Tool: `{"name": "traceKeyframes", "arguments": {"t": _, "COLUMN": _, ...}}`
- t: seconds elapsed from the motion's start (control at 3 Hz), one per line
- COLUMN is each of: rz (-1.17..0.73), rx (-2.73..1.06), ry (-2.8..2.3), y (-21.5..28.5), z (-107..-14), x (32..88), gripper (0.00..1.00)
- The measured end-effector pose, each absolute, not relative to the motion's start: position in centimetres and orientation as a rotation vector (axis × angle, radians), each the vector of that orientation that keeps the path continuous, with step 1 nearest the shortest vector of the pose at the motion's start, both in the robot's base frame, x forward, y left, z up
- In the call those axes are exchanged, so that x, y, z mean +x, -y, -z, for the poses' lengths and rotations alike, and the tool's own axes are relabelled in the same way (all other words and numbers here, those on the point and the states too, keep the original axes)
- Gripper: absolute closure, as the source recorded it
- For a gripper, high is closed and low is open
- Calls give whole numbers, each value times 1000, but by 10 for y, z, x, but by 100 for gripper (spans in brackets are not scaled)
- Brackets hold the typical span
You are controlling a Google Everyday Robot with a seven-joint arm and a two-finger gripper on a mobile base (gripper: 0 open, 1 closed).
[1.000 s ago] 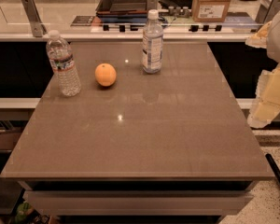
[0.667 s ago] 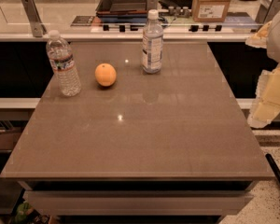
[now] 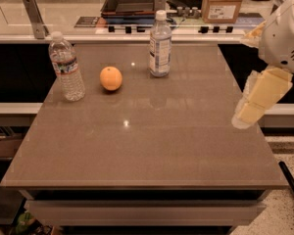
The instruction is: Pick water bottle
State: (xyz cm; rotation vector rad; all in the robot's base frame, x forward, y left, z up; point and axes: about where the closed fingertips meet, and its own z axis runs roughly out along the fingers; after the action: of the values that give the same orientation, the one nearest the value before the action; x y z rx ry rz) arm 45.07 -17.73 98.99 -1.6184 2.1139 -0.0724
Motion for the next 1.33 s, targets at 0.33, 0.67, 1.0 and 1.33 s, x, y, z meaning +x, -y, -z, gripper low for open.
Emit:
{"name": "traceKeyframes", "arguments": {"t": 0.33, "rz": 13, "rx": -1575, "ry": -2035, "y": 145, "z": -993, "x": 462, "gripper": 0}}
{"name": "traceKeyframes", "arguments": {"t": 0.67, "rz": -58, "rx": -1526, "ry": -1955, "y": 108, "z": -992, "x": 474, "gripper": 0}}
{"name": "traceKeyframes", "arguments": {"t": 1.0, "rz": -139, "rx": -1452, "ry": -1875, "y": 81, "z": -989, "x": 485, "gripper": 0}}
{"name": "traceKeyframes", "arguments": {"t": 1.33, "rz": -205, "rx": -1375, "ry": -1786, "y": 60, "z": -988, "x": 499, "gripper": 0}}
